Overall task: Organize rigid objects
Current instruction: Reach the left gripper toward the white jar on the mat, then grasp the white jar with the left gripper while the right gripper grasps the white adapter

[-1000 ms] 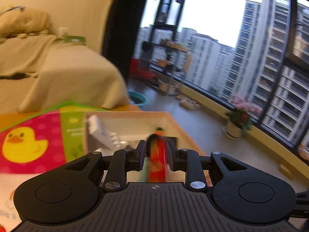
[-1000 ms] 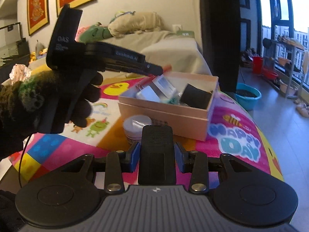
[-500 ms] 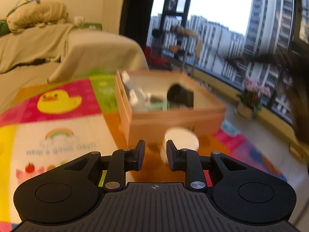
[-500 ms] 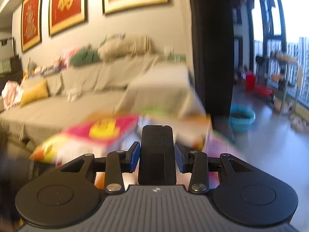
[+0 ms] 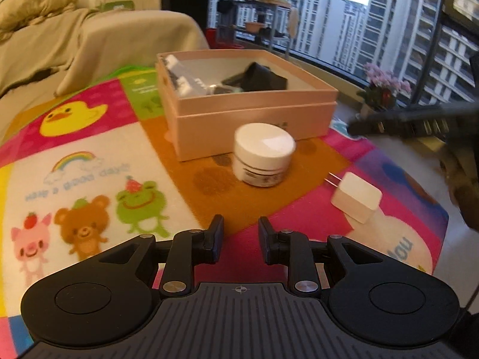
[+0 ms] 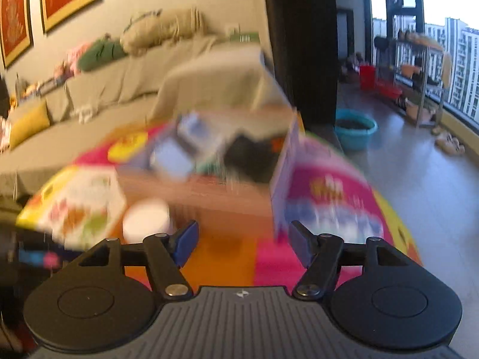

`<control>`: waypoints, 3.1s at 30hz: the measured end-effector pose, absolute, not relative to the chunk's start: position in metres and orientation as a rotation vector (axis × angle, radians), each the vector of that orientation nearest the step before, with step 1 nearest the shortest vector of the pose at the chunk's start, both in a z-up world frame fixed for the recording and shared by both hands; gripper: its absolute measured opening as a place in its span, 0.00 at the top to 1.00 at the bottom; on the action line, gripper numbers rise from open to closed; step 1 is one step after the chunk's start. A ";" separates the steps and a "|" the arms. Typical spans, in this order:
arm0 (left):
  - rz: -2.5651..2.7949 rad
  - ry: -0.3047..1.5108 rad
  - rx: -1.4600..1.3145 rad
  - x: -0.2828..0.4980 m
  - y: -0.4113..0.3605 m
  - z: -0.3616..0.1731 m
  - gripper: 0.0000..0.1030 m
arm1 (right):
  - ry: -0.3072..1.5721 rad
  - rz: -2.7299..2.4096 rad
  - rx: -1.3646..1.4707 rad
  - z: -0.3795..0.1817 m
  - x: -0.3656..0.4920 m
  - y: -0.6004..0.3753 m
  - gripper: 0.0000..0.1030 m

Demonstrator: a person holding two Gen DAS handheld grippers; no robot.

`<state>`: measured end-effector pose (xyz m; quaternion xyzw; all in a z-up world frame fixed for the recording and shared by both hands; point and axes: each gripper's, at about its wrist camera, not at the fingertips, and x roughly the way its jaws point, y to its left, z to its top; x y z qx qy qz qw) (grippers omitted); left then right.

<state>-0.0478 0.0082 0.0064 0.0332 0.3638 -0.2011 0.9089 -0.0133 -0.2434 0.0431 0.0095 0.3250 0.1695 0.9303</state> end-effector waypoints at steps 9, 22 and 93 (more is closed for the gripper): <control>-0.454 0.749 0.131 -0.052 -0.017 0.005 0.56 | 0.718 0.276 0.181 0.004 -0.026 -0.270 0.29; -0.486 0.767 0.144 -0.050 -0.042 0.000 0.09 | 0.655 0.266 0.206 -0.002 -0.028 -0.263 0.18; -0.395 0.653 -0.019 -0.051 -0.013 -0.008 0.40 | 0.683 0.498 -0.117 0.012 -0.067 -0.205 0.53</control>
